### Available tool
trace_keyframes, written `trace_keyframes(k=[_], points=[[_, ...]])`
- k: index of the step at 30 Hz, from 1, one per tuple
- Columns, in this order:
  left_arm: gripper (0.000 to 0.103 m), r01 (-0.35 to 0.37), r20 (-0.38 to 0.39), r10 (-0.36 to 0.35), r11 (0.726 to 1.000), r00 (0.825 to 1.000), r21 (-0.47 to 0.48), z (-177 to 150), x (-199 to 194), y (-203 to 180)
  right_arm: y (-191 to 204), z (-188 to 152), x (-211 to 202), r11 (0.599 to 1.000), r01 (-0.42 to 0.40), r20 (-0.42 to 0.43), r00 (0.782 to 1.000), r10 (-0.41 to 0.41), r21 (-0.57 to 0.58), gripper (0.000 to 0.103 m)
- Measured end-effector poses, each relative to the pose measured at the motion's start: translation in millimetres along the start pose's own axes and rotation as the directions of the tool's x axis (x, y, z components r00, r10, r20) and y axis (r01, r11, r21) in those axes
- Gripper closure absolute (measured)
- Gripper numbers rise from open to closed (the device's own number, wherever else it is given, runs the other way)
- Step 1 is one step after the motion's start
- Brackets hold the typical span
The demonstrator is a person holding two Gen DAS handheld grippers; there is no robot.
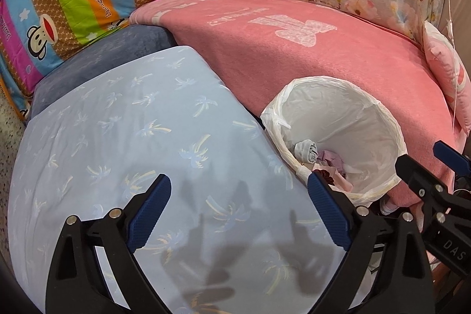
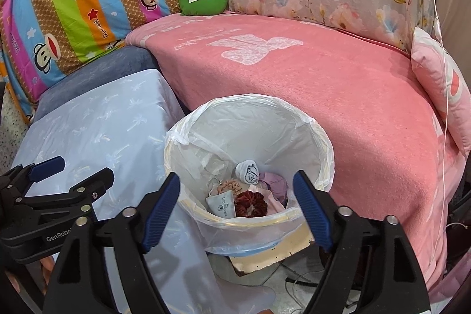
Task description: Collect trash
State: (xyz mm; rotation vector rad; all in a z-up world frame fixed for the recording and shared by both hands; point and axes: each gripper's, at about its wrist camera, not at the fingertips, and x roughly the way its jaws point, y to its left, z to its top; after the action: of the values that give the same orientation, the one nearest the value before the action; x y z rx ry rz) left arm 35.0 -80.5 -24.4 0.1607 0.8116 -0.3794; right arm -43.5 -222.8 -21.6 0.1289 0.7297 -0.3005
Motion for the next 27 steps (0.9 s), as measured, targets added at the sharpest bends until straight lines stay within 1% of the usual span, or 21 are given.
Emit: trace_keyframes(k=[4, 8, 10, 27], points=[[0.013, -0.004, 0.000, 0.004, 1.000, 1.000, -0.001, -0.7, -0.5, -0.2, -1.6, -0.7, 0.0, 1.000, 0.008, -0.002, 1.000, -0.008, -0.001, 0.018], [0.013, -0.008, -0.002, 0.008, 1.000, 1.000, -0.004, -1.5, -0.6, -0.2, -2.2, -2.6, 0.4, 1.000, 0.009, -0.008, 1.000, -0.009, 0.002, 0.015], [0.013, -0.009, -0.003, 0.009, 1.000, 1.000, -0.006, -1.8, -0.6, -0.4, -1.5, -3.7, 1.6, 1.000, 0.007, -0.017, 1.000, -0.007, 0.001, 0.005], [0.013, -0.021, -0.007, 0.021, 1.000, 1.000, -0.006, -3.4, 1.6, -1.2, 1.9, -9.2, 6.6, 1.000, 0.024, -0.051, 0.998, -0.025, -0.017, 0.005]])
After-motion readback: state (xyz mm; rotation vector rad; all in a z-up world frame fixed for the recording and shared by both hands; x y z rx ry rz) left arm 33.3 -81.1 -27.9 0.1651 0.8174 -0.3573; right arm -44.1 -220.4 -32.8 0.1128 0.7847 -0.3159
